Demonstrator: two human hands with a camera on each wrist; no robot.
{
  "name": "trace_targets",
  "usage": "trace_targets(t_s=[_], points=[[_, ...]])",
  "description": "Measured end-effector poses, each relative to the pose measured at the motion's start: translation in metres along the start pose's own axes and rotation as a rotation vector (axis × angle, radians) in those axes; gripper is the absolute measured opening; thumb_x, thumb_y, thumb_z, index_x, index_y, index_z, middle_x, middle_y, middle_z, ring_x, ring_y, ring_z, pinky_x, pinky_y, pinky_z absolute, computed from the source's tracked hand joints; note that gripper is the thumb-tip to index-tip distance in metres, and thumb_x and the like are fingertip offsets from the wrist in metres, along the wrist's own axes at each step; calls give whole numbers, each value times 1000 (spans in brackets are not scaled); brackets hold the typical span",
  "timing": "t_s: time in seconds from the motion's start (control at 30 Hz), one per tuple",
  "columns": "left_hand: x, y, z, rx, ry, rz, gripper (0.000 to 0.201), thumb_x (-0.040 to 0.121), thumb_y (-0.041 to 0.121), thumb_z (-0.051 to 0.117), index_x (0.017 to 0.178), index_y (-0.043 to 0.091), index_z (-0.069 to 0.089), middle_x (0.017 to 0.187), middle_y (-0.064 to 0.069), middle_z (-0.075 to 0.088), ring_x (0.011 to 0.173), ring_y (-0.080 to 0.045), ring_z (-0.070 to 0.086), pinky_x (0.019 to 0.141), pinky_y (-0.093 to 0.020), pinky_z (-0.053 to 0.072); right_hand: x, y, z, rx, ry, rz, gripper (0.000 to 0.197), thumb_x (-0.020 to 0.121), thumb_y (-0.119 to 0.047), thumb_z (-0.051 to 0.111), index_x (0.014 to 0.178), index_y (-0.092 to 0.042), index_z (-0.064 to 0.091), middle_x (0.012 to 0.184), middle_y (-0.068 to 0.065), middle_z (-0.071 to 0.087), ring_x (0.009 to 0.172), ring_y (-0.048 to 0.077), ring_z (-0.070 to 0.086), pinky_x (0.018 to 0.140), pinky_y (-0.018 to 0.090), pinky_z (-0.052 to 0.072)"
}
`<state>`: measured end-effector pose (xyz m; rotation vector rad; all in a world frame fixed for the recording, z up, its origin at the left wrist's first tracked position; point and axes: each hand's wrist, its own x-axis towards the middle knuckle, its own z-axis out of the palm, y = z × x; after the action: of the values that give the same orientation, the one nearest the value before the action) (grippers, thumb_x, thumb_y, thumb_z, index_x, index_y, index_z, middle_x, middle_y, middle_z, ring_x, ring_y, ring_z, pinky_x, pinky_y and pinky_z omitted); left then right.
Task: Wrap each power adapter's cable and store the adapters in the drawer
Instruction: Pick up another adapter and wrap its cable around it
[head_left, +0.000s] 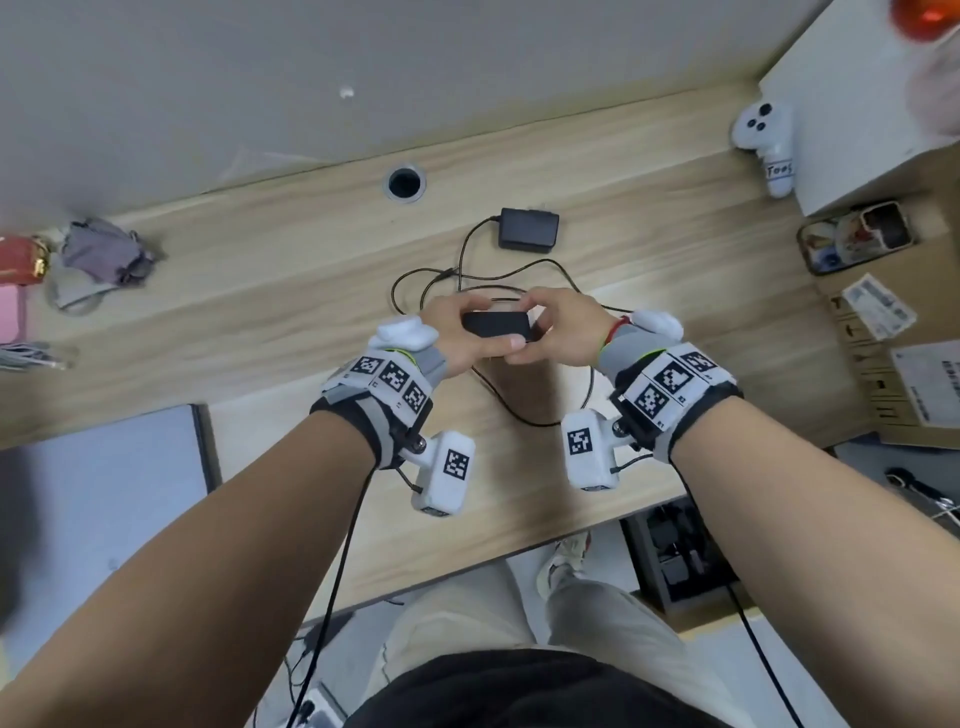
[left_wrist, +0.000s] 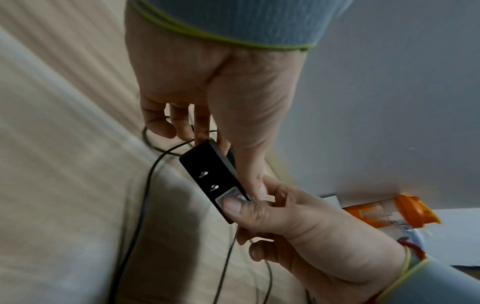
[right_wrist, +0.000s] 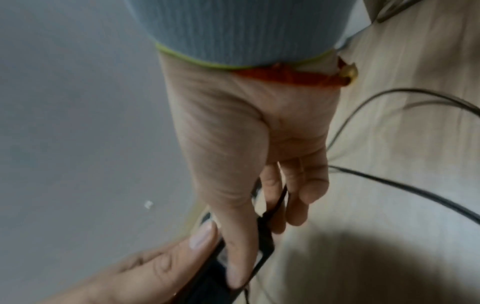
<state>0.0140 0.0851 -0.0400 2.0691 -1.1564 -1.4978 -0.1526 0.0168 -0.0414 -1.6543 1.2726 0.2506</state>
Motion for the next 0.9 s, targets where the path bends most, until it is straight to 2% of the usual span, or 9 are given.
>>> trace_targets(t_s=[0.07, 0.17, 0.3, 0.4, 0.53, 0.67, 0.73, 0.83, 0.9], points=[[-11, 21, -9, 22, 9, 49, 59, 65, 63, 80, 114, 31, 68, 103, 10, 70, 98, -10, 64, 86, -27, 51, -21, -12, -21, 80, 26, -93, 42, 66, -36, 87, 101, -29, 64, 72, -5, 65, 63, 6, 55, 62, 23, 40], [-33, 67, -23, 48, 17, 134, 48, 73, 69, 69, 97, 27, 69, 84, 6, 69, 78, -11, 61, 72, -28, 46, -52, -31, -59, 189, 112, -204, 44, 66, -31, 89, 104, -20, 68, 62, -10, 61, 54, 0, 50, 59, 19, 38], [-62, 113, -34, 57, 20, 176, 61, 80, 79, 45, 76, 23, 68, 73, 4, 66, 71, -18, 59, 70, -33, 44, -89, -55, -99, 357, 152, -366, 37, 70, -15, 87, 103, -16, 70, 70, -4, 57, 61, 6, 51, 65, 18, 45], [-88, 148, -42, -92, 13, 203, 60, 88, 73, 43, 62, 25, 69, 60, 4, 61, 60, -23, 52, 58, -31, 39, -116, -71, -129, 424, 177, -480, 36, 80, -9, 79, 113, -9, 65, 78, -2, 60, 68, 7, 58, 70, 20, 51], [-122, 192, -54, -281, 73, 258, 63, 79, 77, 50, 83, 15, 64, 70, -7, 54, 50, -20, 46, 51, -25, 36, -149, -84, -162, 340, 290, -556, 11, 99, -16, 56, 96, -10, 64, 79, -1, 61, 59, -5, 50, 59, 10, 39], [-155, 225, -66, -548, 124, 336, 54, 85, 69, 52, 88, 15, 54, 69, -6, 50, 52, -19, 46, 50, -25, 37, -168, -89, -173, 220, 430, -587, 32, 103, -30, 46, 82, -15, 65, 79, 6, 56, 73, 12, 48, 74, 31, 38], [-162, 235, -66, -648, 171, 353, 48, 89, 66, 51, 83, 19, 54, 67, -4, 51, 57, -20, 46, 53, -27, 37, -174, -95, -169, 303, 389, -579, 28, 105, -21, 42, 85, -15, 61, 77, 6, 61, 70, 12, 56, 78, 31, 44], [-171, 251, -63, -750, 233, 396, 45, 96, 59, 43, 89, 18, 61, 66, 3, 63, 67, -19, 59, 56, -28, 36, -183, -108, -158, 444, 236, -652, 8, 101, -10, 50, 101, -13, 57, 70, 1, 53, 66, 18, 52, 71, 36, 50], [-176, 260, -60, -822, 261, 427, 45, 100, 52, 40, 100, 13, 62, 83, -3, 69, 75, -22, 64, 60, -30, 39, -191, -116, -153, 379, 213, -715, 21, 91, -17, 66, 108, -15, 55, 67, -5, 45, 66, 16, 43, 62, 33, 43]])
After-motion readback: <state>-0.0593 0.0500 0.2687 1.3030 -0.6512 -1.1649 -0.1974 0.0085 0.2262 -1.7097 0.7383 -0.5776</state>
